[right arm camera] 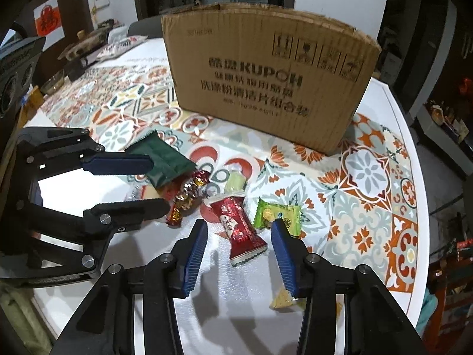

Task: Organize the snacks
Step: 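Grasp the red-wrapped chocolates with the left tool while the right tool grasps the red candy, then carry both candies over the box and open both tools to drop them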

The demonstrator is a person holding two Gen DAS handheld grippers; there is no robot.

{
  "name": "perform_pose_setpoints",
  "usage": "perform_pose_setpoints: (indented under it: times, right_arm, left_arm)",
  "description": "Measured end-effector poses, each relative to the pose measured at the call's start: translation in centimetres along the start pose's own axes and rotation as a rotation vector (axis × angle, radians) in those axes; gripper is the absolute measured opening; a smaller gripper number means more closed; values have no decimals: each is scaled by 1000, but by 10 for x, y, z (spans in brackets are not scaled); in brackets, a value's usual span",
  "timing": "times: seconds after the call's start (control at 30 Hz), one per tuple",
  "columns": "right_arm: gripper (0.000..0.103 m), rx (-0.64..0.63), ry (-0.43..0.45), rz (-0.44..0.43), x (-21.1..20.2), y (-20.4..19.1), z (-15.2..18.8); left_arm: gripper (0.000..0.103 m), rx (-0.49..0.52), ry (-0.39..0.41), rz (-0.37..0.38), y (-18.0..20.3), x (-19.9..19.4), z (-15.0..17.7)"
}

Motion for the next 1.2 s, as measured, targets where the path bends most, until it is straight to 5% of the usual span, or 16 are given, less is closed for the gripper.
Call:
perform_pose_setpoints:
  times: [0.53, 0.73, 1.2]
  right_arm:
    - [36, 15, -62, -57, 33, 1, 3]
    - [25, 45, -58, -68, 35, 1, 4]
    - [24, 147, 39, -34, 0, 7, -2]
  left_arm:
    - [25, -1, -72, 14, 1, 36, 3]
    - [21, -33, -75, 19, -1, 40, 4]
    - [20, -116, 24, 44, -1, -9, -7]
Point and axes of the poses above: each gripper's, at about its wrist camera, not at the fingertips, and x roughly the way its jaws point, y to its right, z to its underside, the point moved 7 cm from there along x, roughly the way its jaws point, and after that the axes turned 15 degrees about -x, right-handed, at the moved point
